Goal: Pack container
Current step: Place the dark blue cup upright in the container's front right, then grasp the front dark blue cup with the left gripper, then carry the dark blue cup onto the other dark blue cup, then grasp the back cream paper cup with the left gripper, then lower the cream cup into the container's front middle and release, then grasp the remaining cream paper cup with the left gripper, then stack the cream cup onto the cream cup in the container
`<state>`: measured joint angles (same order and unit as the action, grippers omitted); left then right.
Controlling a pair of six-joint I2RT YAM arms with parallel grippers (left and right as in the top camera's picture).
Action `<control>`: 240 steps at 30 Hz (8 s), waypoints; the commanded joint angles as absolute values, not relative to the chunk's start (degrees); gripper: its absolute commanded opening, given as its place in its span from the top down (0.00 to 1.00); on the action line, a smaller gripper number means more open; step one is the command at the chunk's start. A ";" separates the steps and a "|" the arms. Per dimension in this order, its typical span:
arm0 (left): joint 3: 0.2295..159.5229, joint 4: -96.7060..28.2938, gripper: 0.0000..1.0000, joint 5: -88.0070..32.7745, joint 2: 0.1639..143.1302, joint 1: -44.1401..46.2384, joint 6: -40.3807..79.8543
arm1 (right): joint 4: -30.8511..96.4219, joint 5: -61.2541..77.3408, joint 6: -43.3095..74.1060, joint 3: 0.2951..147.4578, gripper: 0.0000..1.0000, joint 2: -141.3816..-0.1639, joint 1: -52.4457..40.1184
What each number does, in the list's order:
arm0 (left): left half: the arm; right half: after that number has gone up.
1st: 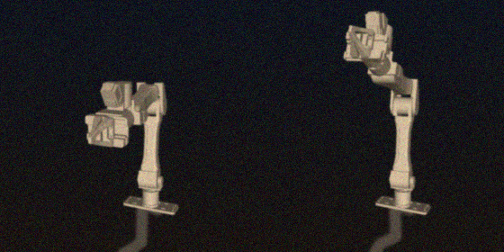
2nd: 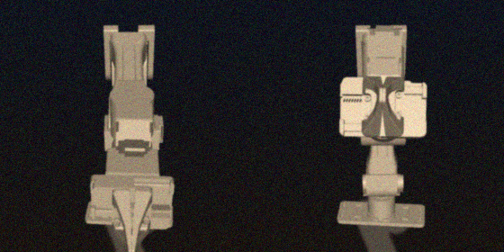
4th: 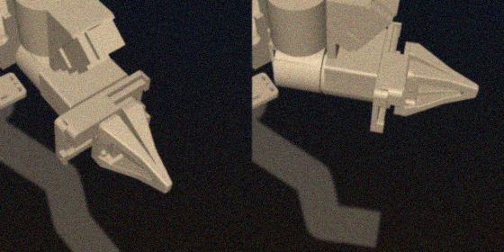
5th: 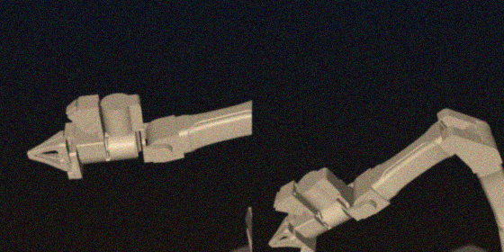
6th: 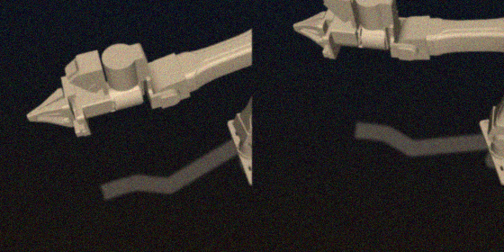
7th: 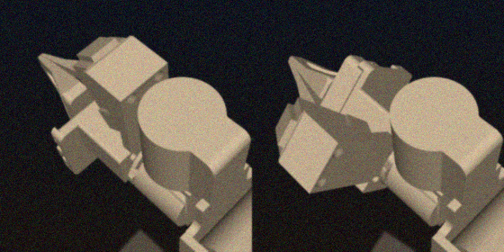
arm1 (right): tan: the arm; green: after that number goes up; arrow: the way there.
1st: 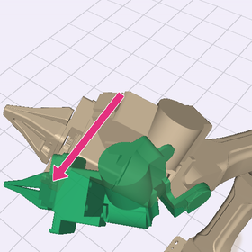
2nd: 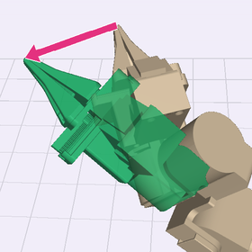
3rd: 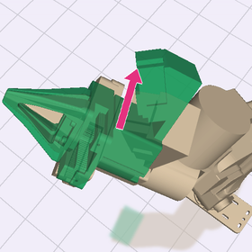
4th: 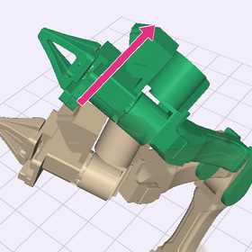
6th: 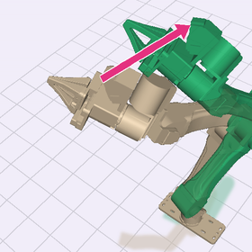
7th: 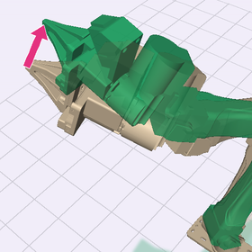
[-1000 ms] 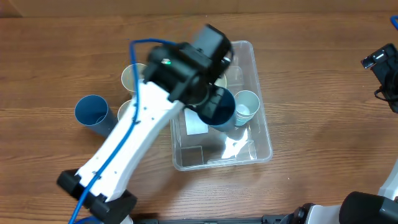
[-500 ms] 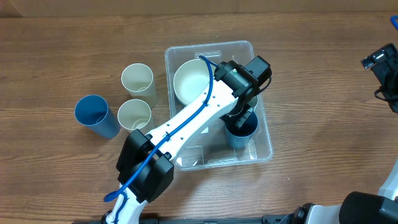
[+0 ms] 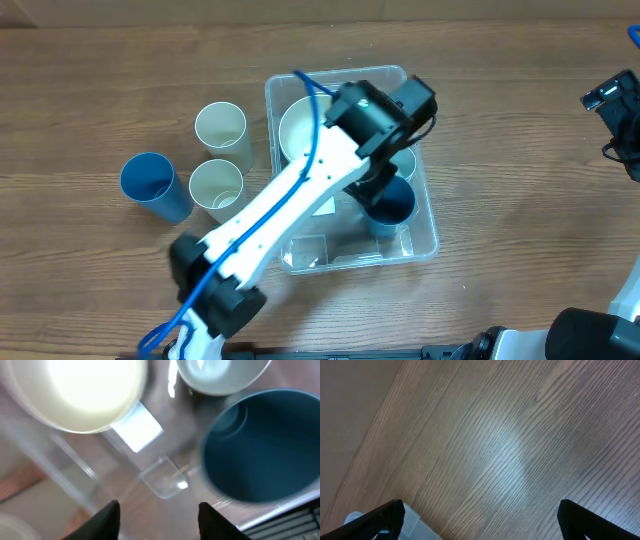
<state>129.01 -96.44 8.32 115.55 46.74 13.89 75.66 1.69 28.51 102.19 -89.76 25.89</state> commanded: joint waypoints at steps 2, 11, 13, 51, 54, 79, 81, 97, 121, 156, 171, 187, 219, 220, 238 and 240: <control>132.03 -96.82 0.40 20.08 101.86 38.46 17.63 | 75.37 1.78 28.77 102.37 0.00 -89.71 26.00; 126.30 -96.79 0.36 5.52 95.37 -9.98 16.93 | 75.37 1.78 28.77 102.37 0.00 -89.71 26.00; 120.14 -95.61 0.38 3.05 95.81 -16.21 16.82 | 75.35 1.78 28.75 102.37 0.00 -89.71 26.00; 132.68 -95.24 0.96 -8.40 89.47 18.98 6.72 | 75.37 1.78 28.77 102.37 0.00 -89.71 26.00; 132.46 -93.58 0.96 -4.67 93.25 33.34 5.06 | 75.35 1.78 28.75 102.37 0.00 -89.71 26.00; 133.29 -90.65 0.63 2.98 115.22 47.64 4.51 | 75.35 1.78 28.75 102.37 0.00 -89.71 26.00; 136.09 -93.89 0.59 3.70 113.62 47.24 5.37 | 75.35 1.78 28.77 102.37 0.00 -89.71 26.00; 134.04 -94.56 0.30 -2.15 105.73 -3.88 8.49 | 75.35 1.78 28.75 102.37 0.00 -89.71 26.00; 125.64 -89.32 0.47 -4.01 125.36 -0.64 1.43 | 75.37 1.78 28.75 102.37 0.00 -89.71 26.00; 125.36 -96.64 0.96 6.52 92.68 33.78 14.26 | 75.37 1.78 28.75 102.37 0.00 -89.71 26.00; 92.25 -74.15 0.96 3.16 97.65 38.28 14.22 | 75.37 1.78 28.75 102.37 0.00 -89.71 26.00; 118.54 -91.24 0.52 5.56 101.14 36.71 14.59 | 75.35 1.78 28.75 102.37 0.00 -89.71 26.00; 79.68 -76.53 0.96 2.15 90.32 4.10 14.81 | 75.37 1.78 28.75 102.37 0.00 -89.71 26.00; 81.95 -78.08 0.96 3.03 90.30 4.12 14.81 | 75.35 1.78 28.75 102.37 0.00 -89.71 26.00; 124.05 -96.79 0.96 -0.71 88.77 29.71 10.74 | 75.35 1.78 28.75 102.37 0.00 -89.71 26.00; 123.07 -96.79 0.96 -0.71 89.17 30.92 10.72 | 75.35 1.78 28.75 102.37 0.00 -89.71 26.00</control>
